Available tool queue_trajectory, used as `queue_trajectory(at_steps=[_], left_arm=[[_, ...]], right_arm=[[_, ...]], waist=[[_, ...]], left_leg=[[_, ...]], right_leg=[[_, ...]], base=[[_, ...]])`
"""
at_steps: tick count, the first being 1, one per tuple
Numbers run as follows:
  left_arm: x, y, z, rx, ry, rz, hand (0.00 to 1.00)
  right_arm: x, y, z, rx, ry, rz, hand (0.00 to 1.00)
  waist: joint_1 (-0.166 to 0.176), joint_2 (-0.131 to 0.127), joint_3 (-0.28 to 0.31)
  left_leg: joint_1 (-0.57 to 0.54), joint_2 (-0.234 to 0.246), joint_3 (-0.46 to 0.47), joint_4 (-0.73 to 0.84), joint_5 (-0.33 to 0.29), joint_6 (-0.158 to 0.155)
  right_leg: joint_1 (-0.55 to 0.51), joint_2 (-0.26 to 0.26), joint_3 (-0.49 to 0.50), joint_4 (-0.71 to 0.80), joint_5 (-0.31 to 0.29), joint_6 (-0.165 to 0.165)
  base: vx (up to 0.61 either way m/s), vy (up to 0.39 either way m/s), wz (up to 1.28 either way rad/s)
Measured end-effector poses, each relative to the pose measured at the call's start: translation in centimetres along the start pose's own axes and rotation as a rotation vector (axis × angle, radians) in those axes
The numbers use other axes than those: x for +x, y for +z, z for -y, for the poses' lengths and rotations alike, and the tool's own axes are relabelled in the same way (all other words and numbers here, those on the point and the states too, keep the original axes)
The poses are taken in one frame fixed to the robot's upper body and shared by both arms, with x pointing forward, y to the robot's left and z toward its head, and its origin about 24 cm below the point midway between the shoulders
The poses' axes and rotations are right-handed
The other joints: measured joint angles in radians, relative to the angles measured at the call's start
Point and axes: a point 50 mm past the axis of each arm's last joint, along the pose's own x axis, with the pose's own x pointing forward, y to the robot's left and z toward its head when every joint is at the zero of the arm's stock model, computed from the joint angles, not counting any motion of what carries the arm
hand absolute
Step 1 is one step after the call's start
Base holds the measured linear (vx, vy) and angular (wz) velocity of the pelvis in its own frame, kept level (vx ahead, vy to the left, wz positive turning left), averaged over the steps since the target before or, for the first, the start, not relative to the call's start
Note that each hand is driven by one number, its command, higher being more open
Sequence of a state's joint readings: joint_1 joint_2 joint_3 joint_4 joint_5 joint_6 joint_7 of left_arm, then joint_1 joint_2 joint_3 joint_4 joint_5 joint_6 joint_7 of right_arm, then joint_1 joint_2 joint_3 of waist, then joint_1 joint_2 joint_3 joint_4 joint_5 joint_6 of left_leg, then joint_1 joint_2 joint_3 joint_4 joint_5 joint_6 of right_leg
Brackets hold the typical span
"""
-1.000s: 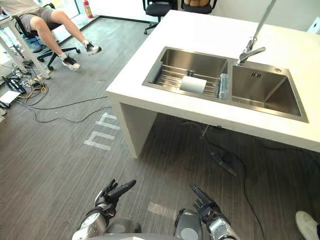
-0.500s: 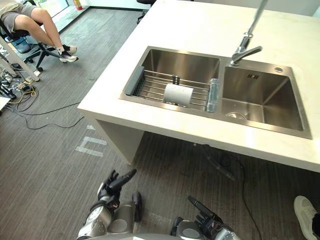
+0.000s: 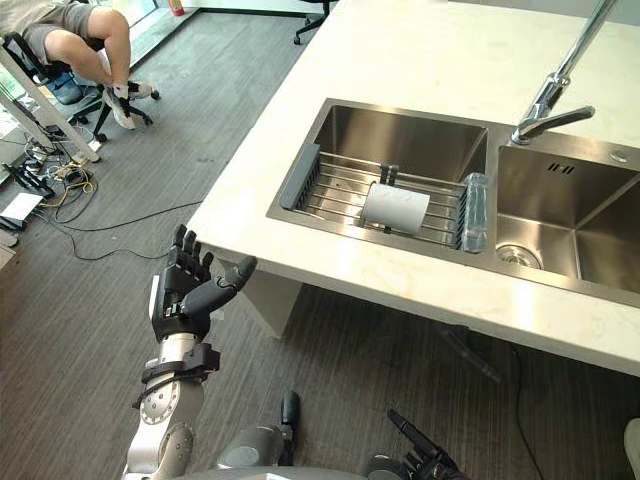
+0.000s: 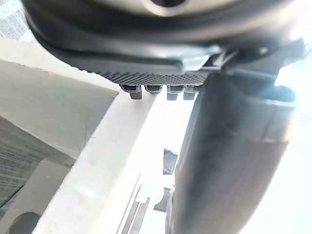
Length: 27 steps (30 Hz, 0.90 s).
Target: Walk over to the sink, pick up the cup, carry it to the dishwasher, place the cup inside the dishwasher, then close the dishwasher door
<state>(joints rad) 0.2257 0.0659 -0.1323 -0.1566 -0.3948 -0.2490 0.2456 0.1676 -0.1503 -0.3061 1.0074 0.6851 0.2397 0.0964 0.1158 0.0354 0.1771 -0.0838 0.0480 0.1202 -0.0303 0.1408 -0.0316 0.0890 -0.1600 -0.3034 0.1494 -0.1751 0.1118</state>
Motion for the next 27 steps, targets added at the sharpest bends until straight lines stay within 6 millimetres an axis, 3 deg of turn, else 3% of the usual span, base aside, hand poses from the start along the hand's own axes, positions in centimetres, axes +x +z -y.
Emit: queue_trajectory(at_steps=[6,9,11,13,15,18,21,24,27], left_arm=[[-0.1,0.9,1.0,0.008,-0.058,0.028,1.0],[0.6,4.1,4.6,-0.021,-0.25,0.177,1.0],[0.8,7.2,7.1,0.013,-0.373,0.345,1.0],[0.9,8.5,8.3,0.018,-0.423,0.411,1.0],[1.0,8.6,8.8,0.061,-0.421,0.404,1.0],[1.7,6.2,7.7,0.16,-0.338,0.26,1.0],[2.0,3.7,4.2,0.14,-0.169,0.109,1.0],[2.1,3.8,2.0,0.121,-0.081,0.109,1.0],[2.2,5.0,1.6,0.108,-0.092,0.187,1.0]], right_arm=[[-0.3,-1.4,1.7,0.105,-0.013,-0.012,1.0],[-0.7,-2.2,2.6,0.148,-0.016,-0.01,1.0],[-0.9,-2.7,3.1,0.174,-0.018,-0.013,1.0],[-1.0,-2.9,3.3,0.183,-0.013,-0.013,1.0],[-1.1,-3.1,3.7,0.199,-0.022,-0.017,1.0],[-1.1,-3.3,3.7,0.207,-0.025,-0.025,1.0],[-1.1,-3.4,3.8,0.211,-0.021,-0.031,1.0],[-1.1,-4.0,3.8,0.227,-0.018,-0.045,1.0],[-1.1,-4.4,3.7,0.242,-0.009,-0.045,1.0]], waist=[[0.005,-0.001,-0.042],[0.0,-0.004,-0.09],[-0.026,-0.006,-0.13],[-0.042,-0.012,-0.144],[-0.048,-0.011,-0.154],[-0.049,-0.012,-0.157],[-0.053,-0.014,-0.155],[-0.047,-0.029,-0.145],[-0.041,-0.044,-0.142]], left_leg=[[0.005,0.008,0.003,-0.002,0.0,0.0],[0.012,0.013,0.016,-0.01,0.0,0.0],[0.035,0.014,0.032,-0.036,0.005,0.0],[0.057,0.015,0.041,-0.053,0.011,-0.001],[0.063,0.018,0.045,-0.056,0.012,-0.001],[0.064,0.022,0.043,-0.06,0.012,-0.007],[0.062,0.023,0.04,-0.061,0.013,-0.008],[0.061,0.02,0.028,-0.057,0.016,-0.004],[0.06,0.014,0.026,-0.057,0.018,-0.004]], right_leg=[[0.028,0.016,-0.001,-0.056,0.03,-0.001],[0.036,0.022,0.009,-0.085,0.05,0.0],[0.045,0.024,0.027,-0.1,0.063,0.0],[0.054,0.025,0.034,-0.103,0.064,0.0],[0.055,0.027,0.039,-0.103,0.064,0.0],[0.056,0.032,0.039,-0.103,0.064,0.0],[0.056,0.034,0.036,-0.106,0.064,0.0],[0.069,0.035,0.022,-0.119,0.066,0.001],[0.076,0.033,0.017,-0.124,0.068,0.0]], base=[[-0.01,-0.003,-0.02],[-0.03,0.008,-0.17],[-0.02,0.012,-0.24],[-0.02,0.005,-0.15],[-0.04,0.0,-0.09],[-0.04,-0.008,0.0],[0.0,-0.003,0.02],[0.02,-0.013,0.13],[0.03,-0.011,0.06]])
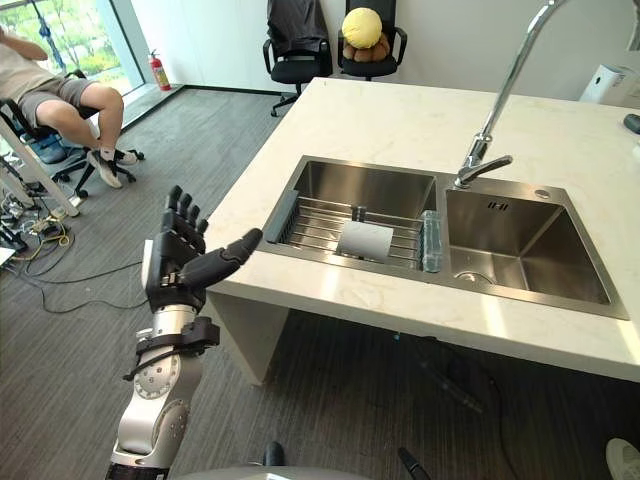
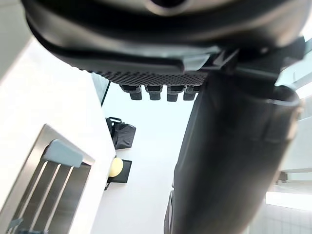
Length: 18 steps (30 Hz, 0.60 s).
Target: Walk over to the sink, pick up the cup, carry it to the dishwasher, place the cup inside the dishwasher, then close the dishwasher door
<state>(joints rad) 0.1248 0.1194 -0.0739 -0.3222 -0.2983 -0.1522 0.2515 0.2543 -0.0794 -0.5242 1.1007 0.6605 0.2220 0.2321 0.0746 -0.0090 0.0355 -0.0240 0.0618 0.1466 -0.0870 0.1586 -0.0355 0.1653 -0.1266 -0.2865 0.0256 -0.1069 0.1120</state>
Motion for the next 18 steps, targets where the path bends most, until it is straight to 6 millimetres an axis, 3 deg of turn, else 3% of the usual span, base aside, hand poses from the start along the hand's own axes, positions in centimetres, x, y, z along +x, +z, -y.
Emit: queue_trajectory(at_steps=[4,5,15,18], left_arm=[[-0.1,1.1,1.4,-0.031,-0.098,0.049,1.0],[-0.2,1.4,2.9,-0.051,-0.183,0.061,1.0],[0.5,1.7,3.7,-0.072,-0.204,0.072,1.0],[2.3,2.1,5.3,-0.098,-0.261,0.087,1.0]], right_arm=[[-0.2,-0.1,0.3,0.002,0.028,0.008,1.0],[-0.1,-0.7,-0.2,-0.072,0.08,-0.004,1.0],[0.1,-0.7,-0.7,-0.13,0.079,0.002,1.0],[0.3,-0.4,-1.0,-0.13,0.048,0.03,1.0]], waist=[[-0.008,0.0,0.0],[-0.023,-0.032,0.009],[-0.037,-0.034,0.006],[-0.041,-0.04,0.005]], left_leg=[[0.001,-0.002,0.002,0.0,0.0,0.001],[0.017,0.018,0.032,-0.006,-0.003,-0.004],[0.026,0.022,0.046,0.0,-0.004,-0.005],[0.041,-0.005,0.047,0.003,-0.021,0.001]], right_leg=[[0.005,-0.001,0.0,-0.006,0.004,0.001],[0.004,0.011,0.032,-0.006,0.01,-0.007],[0.005,0.01,0.041,-0.002,0.01,-0.007],[-0.031,-0.025,0.042,0.105,-0.059,-0.017]], base=[[0.0,0.0,0.0],[0.0,0.0,0.0],[0.0,0.0,-0.03],[0.01,0.044,0.07]])
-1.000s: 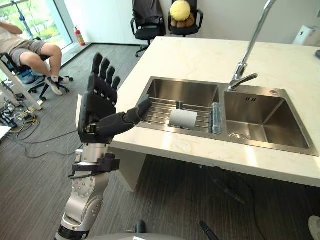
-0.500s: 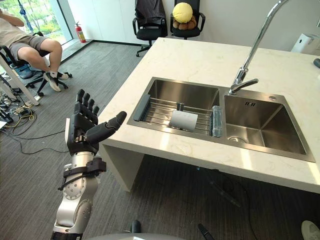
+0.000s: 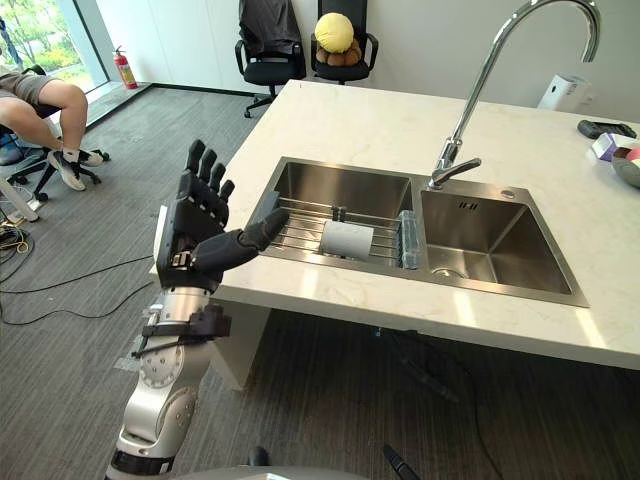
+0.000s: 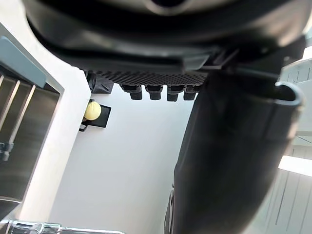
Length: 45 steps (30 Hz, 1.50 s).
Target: Walk over to the sink, pick up the cup, carry it to the dishwasher, place the cup inside the dishwasher, then close the dishwasher door
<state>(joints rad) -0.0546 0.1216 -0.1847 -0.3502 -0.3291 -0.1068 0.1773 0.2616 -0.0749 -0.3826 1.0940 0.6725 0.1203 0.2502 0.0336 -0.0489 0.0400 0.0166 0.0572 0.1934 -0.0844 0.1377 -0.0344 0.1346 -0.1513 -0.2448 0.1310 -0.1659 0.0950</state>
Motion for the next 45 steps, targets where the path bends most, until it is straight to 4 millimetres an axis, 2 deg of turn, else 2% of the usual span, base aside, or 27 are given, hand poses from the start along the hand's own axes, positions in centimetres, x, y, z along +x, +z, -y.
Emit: queue_trajectory(at_steps=[1,2,3,4,5,6,8,9,10,13,16,17,18,21,24,26,29,30,31,32,33,35,37,38,39,42,45], left_arm=[[1.1,-0.1,0.8,-0.006,-0.039,-0.008,1.0],[1.3,-0.1,1.0,-0.007,-0.046,-0.007,1.0],[2.4,0.2,1.4,-0.009,-0.072,0.014,1.0],[3.0,0.1,1.5,-0.002,-0.08,0.017,1.0],[3.5,-0.3,1.4,0.017,-0.085,0.001,1.0],[3.5,-0.4,1.4,0.027,-0.091,-0.006,1.0],[3.6,-0.1,1.4,0.05,-0.107,0.012,1.0],[3.7,0.1,1.3,0.065,-0.105,0.024,1.0],[3.8,0.1,1.3,0.075,-0.104,0.028,1.0],[4.1,-0.4,0.3,0.133,-0.079,-0.004,1.0],[4.2,-0.7,-0.9,0.13,-0.009,-0.029,1.0],[4.3,-0.5,-1.2,0.115,0.004,-0.015,1.0],[4.3,-0.4,-1.3,0.106,0.012,-0.002,1.0],[4.5,-0.5,0.0,0.049,-0.001,0.001,1.0],[5.2,-1.0,1.2,0.037,-0.041,-0.01,1.0],[5.0,-1.4,1.3,0.063,-0.049,-0.028,1.0],[4.3,-2.5,0.7,0.097,-0.021,-0.083,1.0],[3.6,-3.1,0.2,0.106,0.003,-0.113,1.0],[3.2,-3.4,0.0,0.114,0.016,-0.128,1.0],[2.4,-4.0,-0.4,0.116,0.041,-0.159,1.0],[1.7,-4.5,-0.7,0.113,0.06,-0.185,1.0],[1.0,-5.1,-1.2,0.12,0.067,-0.22,1.0],[0.9,-5.2,-1.0,0.116,0.038,-0.226,1.0],[1.0,-5.2,-0.8,0.111,0.011,-0.222,1.0],[1.1,-5.2,-0.1,0.101,-0.026,-0.22,1.0],[0.8,-5.5,1.2,0.099,-0.118,-0.236,1.0],[0.1,-6.2,2.4,0.101,-0.187,-0.278,1.0]], right_arm=[[0.1,0.2,-0.1,0.011,-0.047,0.013,1.0],[0.1,0.4,0.0,0.01,-0.059,0.017,1.0],[0.4,1.2,-0.3,0.007,-0.102,0.034,1.0],[0.6,1.4,-0.7,0.01,-0.117,0.041,1.0],[0.8,1.7,-1.1,0.021,-0.141,0.053,1.0],[0.8,1.7,-0.9,0.031,-0.169,0.055,1.0],[1.0,1.6,-1.4,0.043,-0.181,0.051,1.0],[1.0,1.3,-1.5,0.068,-0.189,0.045,1.0],[1.1,1.1,-1.6,0.09,-0.192,0.045,1.0],[0.9,0.1,-1.1,0.197,-0.229,0.038,1.0],[0.4,-0.6,0.2,0.222,-0.263,0.031,1.0],[0.2,-1.1,0.7,0.208,-0.273,0.019,1.0],[0.0,-1.3,1.2,0.204,-0.284,0.017,1.0],[-0.5,-0.4,2.4,0.252,-0.313,0.061,1.0],[-0.1,0.5,1.8,0.27,-0.29,0.096,1.0],[0.3,1.4,0.9,0.246,-0.257,0.116,1.0],[0.8,1.9,-0.5,0.162,-0.207,0.107,1.0],[0.9,1.7,-0.8,0.114,-0.195,0.087,1.0],[1.0,1.6,-0.9,0.096,-0.191,0.076,1.0],[1.0,1.4,-0.9,0.07,-0.184,0.056,1.0],[0.9,1.5,-0.6,0.058,-0.184,0.052,1.0],[0.7,1.8,0.0,0.058,-0.194,0.057,1.0],[0.5,2.3,0.4,0.06,-0.203,0.071,1.0],[0.3,3.1,0.8,0.053,-0.211,0.091,1.0],[0.1,4.1,1.2,0.05,-0.215,0.117,1.0],[0.2,3.8,1.1,0.117,-0.212,0.124,1.0],[0.5,2.9,0.6,0.171,-0.204,0.095,1.0]], waist=[[-0.016,-0.02,-0.004],[-0.019,-0.018,-0.005],[-0.025,-0.002,0.01],[-0.028,-0.006,0.022],[-0.036,-0.011,0.03],[-0.042,-0.005,0.039],[-0.044,0.008,0.04],[-0.048,0.011,0.052],[-0.048,0.014,0.062],[-0.05,0.023,0.076],[-0.049,0.013,0.069],[-0.048,-0.011,0.054],[-0.049,-0.017,0.044],[-0.053,0.062,0.027],[-0.055,0.071,0.028],[-0.055,0.068,0.035],[-0.057,0.08,0.048],[-0.057,0.083,0.052],[-0.057,0.082,0.057],[-0.052,0.09,0.072],[-0.05,0.112,0.085],[-0.048,0.114,0.11],[-0.046,0.112,0.112],[-0.05,0.113,0.111],[-0.052,0.129,0.102],[-0.06,0.12,0.092],[-0.056,0.119,0.093]], left_leg=[[0.027,-0.049,0.007,0.015,-0.022,0.018],[0.031,-0.055,0.006,0.018,-0.03,0.026],[0.055,-0.065,0.01,0.025,-0.055,0.048],[0.068,-0.073,0.012,0.037,-0.062,0.05],[0.101,-0.084,0.015,0.052,-0.079,0.056],[0.134,-0.082,0.027,0.053,-0.109,0.065],[0.15,-0.073,0.034,0.054,-0.126,0.07],[0.148,-0.061,0.035,0.054,-0.129,0.068],[0.147,-0.053,0.035,0.055,-0.13,0.067],[0.141,-0.012,0.04,0.071,-0.149,0.041],[0.149,0.023,0.044,0.133,-0.207,-0.011],[0.149,0.022,0.039,0.147,-0.225,-0.038],[0.153,0.031,0.034,0.153,-0.234,-0.059],[0.157,0.128,0.027,0.12,-0.21,-0.114],[0.187,0.162,0.039,0.088,-0.186,-0.123],[0.183,0.164,0.04,0.102,-0.189,-0.123],[0.132,0.178,0.039,0.214,-0.255,-0.094],[0.094,0.183,0.039,0.308,-0.283,-0.055],[0.062,0.189,0.04,0.383,-0.29,-0.036],[-0.014,0.209,0.031,0.556,-0.29,0.026],[-0.077,0.239,-0.005,0.699,-0.267,0.056],[-0.123,0.258,-0.041,0.83,-0.227,0.039],[-0.125,0.218,-0.037,0.76,-0.297,0.007],[-0.116,0.164,-0.02,0.604,-0.282,0.004],[-0.11,0.128,0.0,0.43,-0.181,0.002],[-0.023,0.079,0.005,0.216,-0.135,-0.055],[0.007,0.05,0.002,0.103,-0.079,-0.052]], right_leg=[[0.004,-0.055,-0.009,0.06,-0.039,0.002],[0.008,-0.059,-0.01,0.08,-0.041,0.005],[-0.056,-0.105,-0.046,0.284,-0.07,-0.018],[-0.106,-0.144,-0.074,0.415,-0.062,-0.031],[-0.165,-0.203,-0.095,0.586,-0.016,-0.091],[-0.176,-0.223,-0.094,0.654,0.037,-0.095],[-0.193,-0.236,-0.088,0.688,0.045,-0.087],[-0.212,-0.229,-0.091,0.667,-0.01,-0.067],[-0.22,-0.222,-0.092,0.634,-0.024,-0.058],[-0.258,-0.207,-0.068,0.388,-0.005,-0.019],[-0.25,-0.201,-0.062,0.243,0.109,-0.014],[-0.233,-0.199,-0.073,0.202,0.163,-0.021],[-0.215,-0.198,-0.088,0.187,0.156,0.04],[-0.2,-0.104,-0.146,0.194,0.1,0.003],[-0.186,-0.07,-0.165,0.23,0.053,-0.019],[-0.186,-0.07,-0.163,0.237,0.034,-0.016],[-0.193,-0.069,-0.158,0.252,-0.015,0.0],[-0.193,-0.067,-0.142,0.255,-0.028,0.0],[-0.188,-0.068,-0.139,0.252,-0.03,-0.001],[-0.167,-0.064,-0.135,0.24,-0.031,-0.003],[-0.13,-0.045,-0.138,0.219,-0.033,-0.006],[-0.057,-0.035,-0.149,0.177,-0.026,-0.023],[-0.03,-0.056,-0.152,0.158,-0.014,-0.01],[-0.027,-0.073,-0.149,0.154,-0.01,-0.003],[-0.029,-0.065,-0.146,0.148,-0.009,0.01],[-0.034,-0.084,-0.144,0.113,-0.004,0.024],[-0.031,-0.094,-0.16,0.086,0.007,0.042]], base=[[0.04,0.097,0.18],[0.11,0.106,0.1],[0.06,0.052,-0.06],[0.05,0.103,-0.09],[0.03,0.125,-0.19],[0.07,0.134,-0.23],[0.11,0.069,-0.21],[0.09,0.0,-0.09],[0.08,-0.045,-0.02],[0.12,-0.109,-0.05],[0.18,-0.238,-0.04],[0.26,-0.376,0.12],[0.33,-0.431,0.19],[0.29,-0.303,0.21],[0.21,-0.193,0.14],[0.11,-0.108,0.03],[0.05,-0.056,0.06],[0.02,-0.048,0.1],[0.02,-0.091,0.06],[0.07,-0.106,0.02],[0.1,-0.117,0.01],[0.19,-0.033,0.07],[0.15,0.016,-0.01],[0.16,0.07,-0.05],[0.16,0.077,0.0],[0.14,0.074,0.23],[0.05,0.037,0.19]])
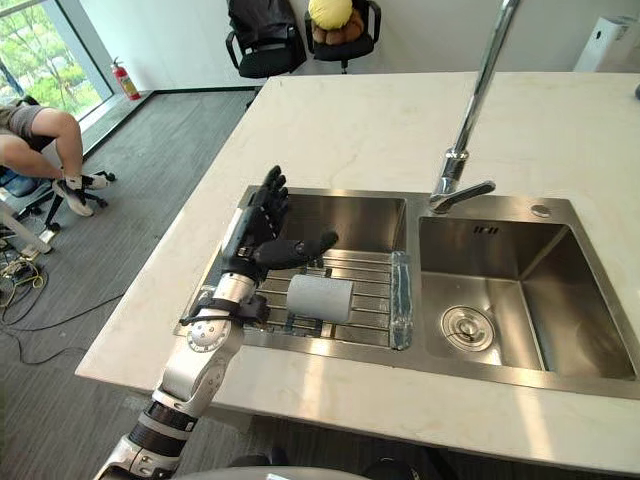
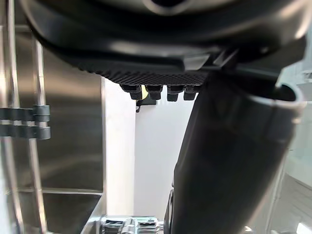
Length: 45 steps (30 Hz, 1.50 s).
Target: Walk over to the sink, pick up the cup, carry it to the dishwasher, place the cup inside the dishwasher, then close the dishwasher door
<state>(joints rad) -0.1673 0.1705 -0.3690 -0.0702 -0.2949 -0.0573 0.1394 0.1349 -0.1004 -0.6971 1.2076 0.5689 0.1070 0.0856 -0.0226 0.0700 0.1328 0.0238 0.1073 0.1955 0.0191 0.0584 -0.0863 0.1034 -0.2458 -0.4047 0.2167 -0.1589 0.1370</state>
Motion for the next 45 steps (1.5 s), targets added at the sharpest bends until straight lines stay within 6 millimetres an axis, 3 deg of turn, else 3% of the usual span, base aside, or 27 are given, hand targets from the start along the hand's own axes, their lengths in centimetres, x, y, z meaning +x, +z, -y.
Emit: queue_trajectory(at_steps=[2,7,13,20,23,27,33,36,45], left_arm=[[-0.1,-0.4,1.1,0.002,-0.064,-0.021,1.0],[-0.4,-0.4,2.8,0.036,-0.171,-0.021,1.0],[-0.9,2.7,3.0,0.087,-0.331,0.099,1.0],[-0.8,5.3,0.9,0.15,-0.379,0.193,1.0],[-1.2,6.4,0.7,0.209,-0.479,0.202,1.0],[-1.6,5.6,0.4,0.302,-0.639,0.048,1.0],[-0.8,3.9,-3.8,0.492,-0.611,-0.177,1.0],[-0.5,4.4,-5.1,0.522,-0.571,-0.189,1.0],[0.2,5.4,-5.2,0.56,-0.555,-0.149,1.0]], right_arm=[[0.0,-1.0,-0.1,0.013,-0.006,-0.017,1.0],[0.0,-0.9,-0.1,0.024,-0.003,-0.017,1.0],[0.0,-0.9,-0.2,-0.027,0.001,-0.013,1.0],[-0.2,-1.2,1.0,-0.046,-0.008,-0.021,1.0],[-0.3,-1.2,1.2,-0.036,-0.005,-0.02,1.0],[-0.3,-1.1,1.3,-0.047,-0.008,-0.018,1.0],[-0.2,-0.9,1.0,-0.046,0.0,-0.017,1.0],[-0.2,-0.7,0.8,-0.043,0.008,-0.019,1.0],[0.0,0.1,0.1,-0.004,0.029,-0.013,1.0]], waist=[[-0.002,0.0,0.0],[-0.01,0.006,-0.004],[-0.016,0.006,-0.006],[-0.015,0.007,-0.035],[-0.015,0.007,-0.038],[-0.018,0.007,-0.056],[-0.015,0.006,-0.059],[-0.009,0.005,-0.06],[0.001,0.003,-0.066]], left_leg=[[0.02,-0.005,-0.005,-0.048,0.025,0.0],[0.033,-0.001,-0.004,-0.084,0.038,-0.004],[0.037,-0.003,0.004,-0.096,0.042,-0.001],[0.046,-0.008,0.012,-0.104,0.045,0.004],[0.046,-0.007,0.014,-0.105,0.046,0.005],[0.039,-0.007,0.018,-0.107,0.047,0.006],[0.027,-0.008,0.014,-0.11,0.048,0.007],[0.018,-0.008,0.014,-0.106,0.05,0.007],[0.019,-0.001,0.018,-0.108,0.057,0.006]], right_leg=[[0.008,0.003,-0.011,-0.013,0.002,0.003],[0.013,0.014,-0.011,-0.032,0.01,0.008],[0.021,0.02,-0.003,-0.073,0.04,0.011],[0.036,0.025,0.004,-0.113,0.069,0.014],[0.036,0.027,0.007,-0.121,0.075,0.014],[0.035,0.031,0.01,-0.137,0.086,0.015],[0.03,0.031,0.006,-0.139,0.088,0.015],[0.02,0.031,0.005,-0.139,0.089,0.014],[0.016,0.038,0.012,-0.139,0.094,0.008]], base=[[0.01,-0.014,0.11],[0.0,0.0,0.0],[0.0,0.015,-0.06],[-0.03,0.021,-0.04],[-0.03,0.005,-0.02],[0.0,0.001,-0.02],[0.0,-0.001,0.02],[0.0,0.0,0.0],[-0.02,-0.002,-0.02]])
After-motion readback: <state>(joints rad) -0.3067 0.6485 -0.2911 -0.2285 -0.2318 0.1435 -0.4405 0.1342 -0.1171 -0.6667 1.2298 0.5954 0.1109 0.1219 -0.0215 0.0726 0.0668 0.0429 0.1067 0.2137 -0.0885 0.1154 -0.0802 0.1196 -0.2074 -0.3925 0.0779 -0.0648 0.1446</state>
